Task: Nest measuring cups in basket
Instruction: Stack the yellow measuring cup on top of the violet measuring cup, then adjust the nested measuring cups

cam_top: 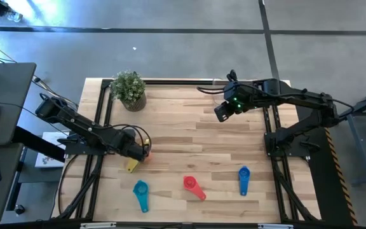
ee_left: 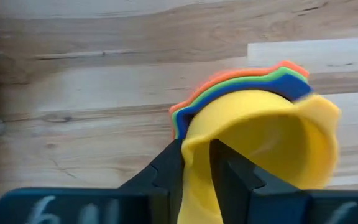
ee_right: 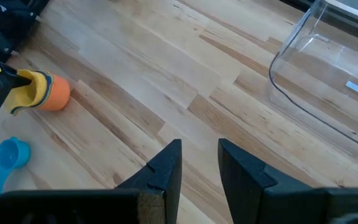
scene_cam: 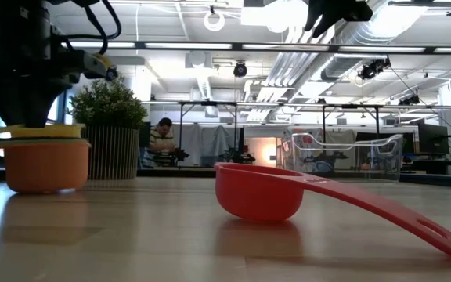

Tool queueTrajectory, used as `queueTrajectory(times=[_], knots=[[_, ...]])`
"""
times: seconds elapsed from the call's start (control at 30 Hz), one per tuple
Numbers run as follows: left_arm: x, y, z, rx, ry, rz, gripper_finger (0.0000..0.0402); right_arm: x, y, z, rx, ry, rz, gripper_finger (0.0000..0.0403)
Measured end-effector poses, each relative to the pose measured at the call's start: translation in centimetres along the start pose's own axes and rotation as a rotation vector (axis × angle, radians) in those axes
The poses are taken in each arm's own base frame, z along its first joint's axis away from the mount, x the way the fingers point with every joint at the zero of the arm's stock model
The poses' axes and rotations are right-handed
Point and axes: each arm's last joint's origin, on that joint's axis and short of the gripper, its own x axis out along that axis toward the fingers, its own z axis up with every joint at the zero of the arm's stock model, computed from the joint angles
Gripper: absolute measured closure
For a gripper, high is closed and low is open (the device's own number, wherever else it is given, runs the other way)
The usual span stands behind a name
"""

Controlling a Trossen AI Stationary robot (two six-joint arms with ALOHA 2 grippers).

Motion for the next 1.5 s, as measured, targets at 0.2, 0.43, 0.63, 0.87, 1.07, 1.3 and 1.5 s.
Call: queueTrajectory(times=[0.2, 0.43, 0.63, 0.87, 1.07, 1.3, 1.5], knots=[[-0.5, -0.3, 0.0, -0.004, 0.004, -0.014, 0.0302, 0.0, 0.0, 0.0, 0.000, 0.000, 0.000, 0.0306], [-1.9, 0.0, 0.3, -0.003, 0.005, -0.012, 0.0301, 0.0, 0.0, 0.0, 0.000, 0.000, 0.000, 0.0306], [-3.8, 1.3, 0.9, -0.012, 0.018, -0.054, 0.0304, 0.0, 0.0, 0.0, 0.000, 0.000, 0.000, 0.0306], [-5.6, 3.4, 0.7, 0.039, 0.040, -0.104, 0.0304, 0.0, 0.1, -0.1, 0.000, 0.040, 0.039, 0.0306], [-6.4, 4.3, 0.0, 0.231, 0.053, -0.150, 0.0306, -0.1, 0.5, -0.5, 0.031, 0.113, 0.108, 0.0306], [-7.0, 5.2, -0.9, 0.469, 0.114, -0.175, 0.0306, -0.5, 1.9, -2.1, 0.133, 0.170, 0.143, 0.0306], [-7.3, 5.9, -1.8, 0.658, 0.116, -0.197, 0.0308, -0.2, 3.9, -3.9, 0.206, 0.221, 0.140, 0.0306]])
